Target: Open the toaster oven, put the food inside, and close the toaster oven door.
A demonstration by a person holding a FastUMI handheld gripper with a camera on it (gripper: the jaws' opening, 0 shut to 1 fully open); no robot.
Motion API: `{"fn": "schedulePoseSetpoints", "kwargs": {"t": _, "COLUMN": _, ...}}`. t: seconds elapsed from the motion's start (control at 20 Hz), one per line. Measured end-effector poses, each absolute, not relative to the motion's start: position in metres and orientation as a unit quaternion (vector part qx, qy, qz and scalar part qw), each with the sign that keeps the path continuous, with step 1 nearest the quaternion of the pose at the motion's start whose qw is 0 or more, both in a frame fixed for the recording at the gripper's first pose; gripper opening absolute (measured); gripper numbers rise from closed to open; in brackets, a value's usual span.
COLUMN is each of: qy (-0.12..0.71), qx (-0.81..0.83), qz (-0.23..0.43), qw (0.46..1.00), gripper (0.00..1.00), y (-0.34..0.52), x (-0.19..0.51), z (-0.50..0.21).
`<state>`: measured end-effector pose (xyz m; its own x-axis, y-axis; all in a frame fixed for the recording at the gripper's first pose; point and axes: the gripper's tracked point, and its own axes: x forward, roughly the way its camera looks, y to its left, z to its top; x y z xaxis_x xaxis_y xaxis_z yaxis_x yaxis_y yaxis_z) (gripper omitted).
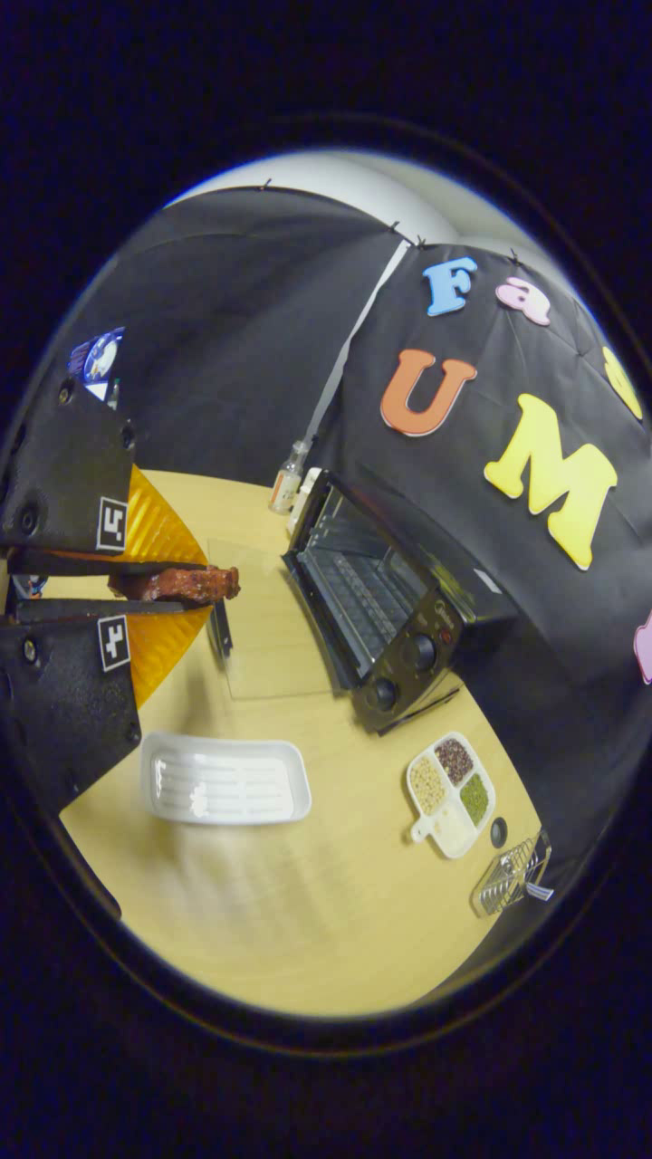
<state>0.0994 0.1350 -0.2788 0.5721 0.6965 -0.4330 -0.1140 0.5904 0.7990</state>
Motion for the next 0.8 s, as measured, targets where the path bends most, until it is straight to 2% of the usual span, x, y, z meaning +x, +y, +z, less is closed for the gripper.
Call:
{"fn": "schedulePoseSetpoints", "kwargs": {"t": 0.4, "qy": 0.297, "qx": 0.508, "qz": 0.200, "qw": 0.783, "gripper": 0.13, "y": 0.234, "x": 0.157, "z": -0.267}}
{"fn": "schedulePoseSetpoints", "kwargs": {"t": 0.8, "qy": 0.229, "qx": 0.618, "qz": 0.098, "qw": 0.746, "gripper": 0.13, "y": 0.249, "x": 0.233, "z": -0.289}}
